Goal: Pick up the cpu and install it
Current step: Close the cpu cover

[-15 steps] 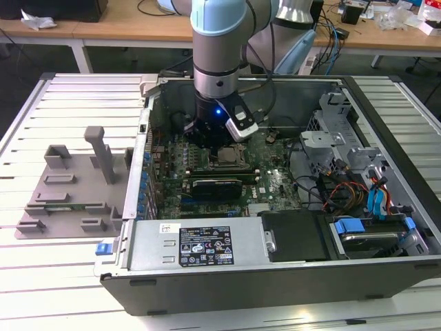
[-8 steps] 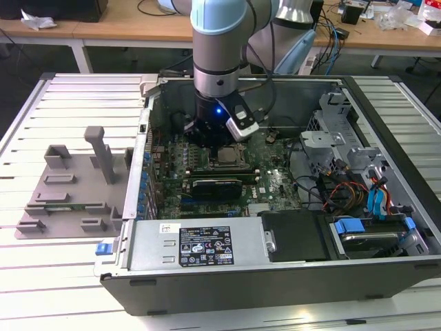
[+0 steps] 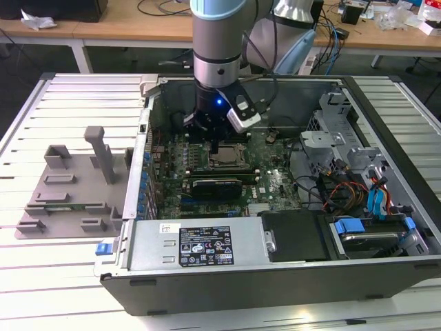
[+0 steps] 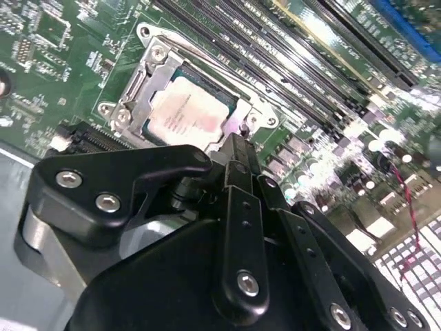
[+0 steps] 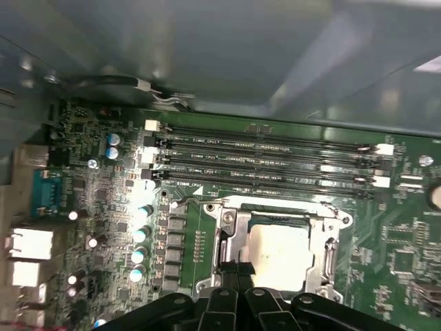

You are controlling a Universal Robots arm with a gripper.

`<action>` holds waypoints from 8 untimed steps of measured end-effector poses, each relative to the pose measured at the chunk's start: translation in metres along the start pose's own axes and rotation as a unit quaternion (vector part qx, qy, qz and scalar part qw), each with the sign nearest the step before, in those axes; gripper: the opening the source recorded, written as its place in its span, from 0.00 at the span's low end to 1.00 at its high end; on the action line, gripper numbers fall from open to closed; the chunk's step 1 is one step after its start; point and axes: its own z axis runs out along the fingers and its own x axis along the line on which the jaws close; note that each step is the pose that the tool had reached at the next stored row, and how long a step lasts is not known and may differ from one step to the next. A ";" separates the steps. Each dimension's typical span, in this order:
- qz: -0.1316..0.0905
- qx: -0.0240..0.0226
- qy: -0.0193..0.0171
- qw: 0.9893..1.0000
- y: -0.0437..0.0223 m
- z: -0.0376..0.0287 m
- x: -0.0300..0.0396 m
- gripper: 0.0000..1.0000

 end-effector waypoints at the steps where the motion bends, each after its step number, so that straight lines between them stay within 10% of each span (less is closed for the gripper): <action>1: 0.000 0.000 0.000 1.000 -0.0001 -0.0032 0.0000 0.11; 8: 0.000 0.000 0.001 1.000 -0.0023 -0.0041 -0.0227 0.11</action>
